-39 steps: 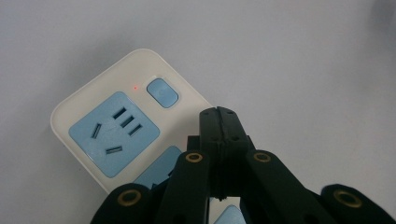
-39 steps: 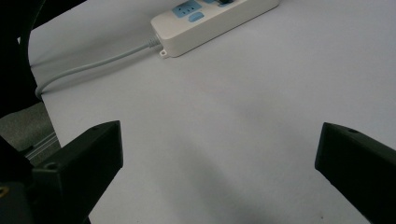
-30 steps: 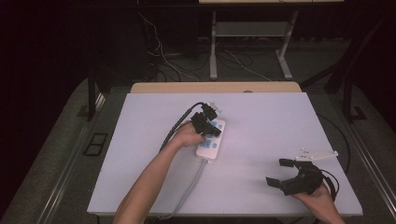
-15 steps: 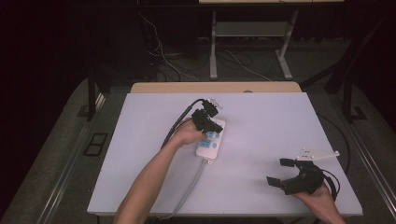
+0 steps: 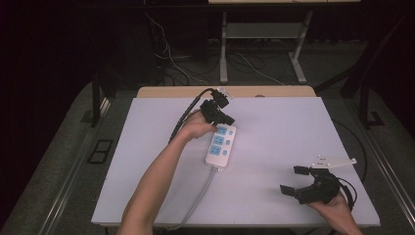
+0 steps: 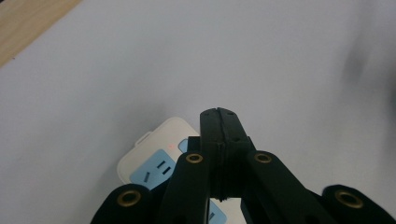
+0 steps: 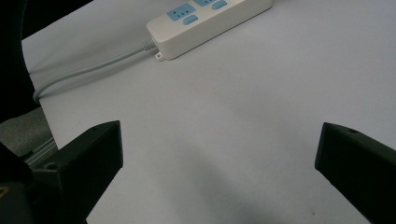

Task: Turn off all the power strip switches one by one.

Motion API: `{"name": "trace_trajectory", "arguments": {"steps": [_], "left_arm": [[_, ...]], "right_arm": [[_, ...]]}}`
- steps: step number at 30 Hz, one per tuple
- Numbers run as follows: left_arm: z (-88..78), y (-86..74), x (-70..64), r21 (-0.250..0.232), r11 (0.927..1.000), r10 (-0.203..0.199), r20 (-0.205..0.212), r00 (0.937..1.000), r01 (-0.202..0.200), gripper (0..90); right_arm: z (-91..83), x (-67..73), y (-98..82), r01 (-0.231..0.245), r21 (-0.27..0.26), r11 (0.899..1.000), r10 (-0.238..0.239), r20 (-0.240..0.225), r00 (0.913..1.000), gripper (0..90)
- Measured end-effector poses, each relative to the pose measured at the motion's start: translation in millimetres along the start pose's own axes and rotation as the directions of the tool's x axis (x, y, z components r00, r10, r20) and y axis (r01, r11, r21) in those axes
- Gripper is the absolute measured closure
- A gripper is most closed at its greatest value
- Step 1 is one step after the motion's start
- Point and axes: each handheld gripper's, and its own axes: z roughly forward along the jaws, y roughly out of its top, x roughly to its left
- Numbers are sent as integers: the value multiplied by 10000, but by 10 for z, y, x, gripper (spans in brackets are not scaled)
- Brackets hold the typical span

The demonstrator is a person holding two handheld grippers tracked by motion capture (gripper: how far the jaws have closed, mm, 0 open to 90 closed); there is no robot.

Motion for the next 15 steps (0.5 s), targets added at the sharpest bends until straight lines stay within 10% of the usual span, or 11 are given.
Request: {"name": "trace_trajectory", "arguments": {"steps": [15], "left_arm": [[275, -20, 92, 291, 9995, -143, 51, 9999, 141, 895]], "right_arm": [[7, -2, 7, 29, 0, 10000, -29, 1, 10000, 8]]}}
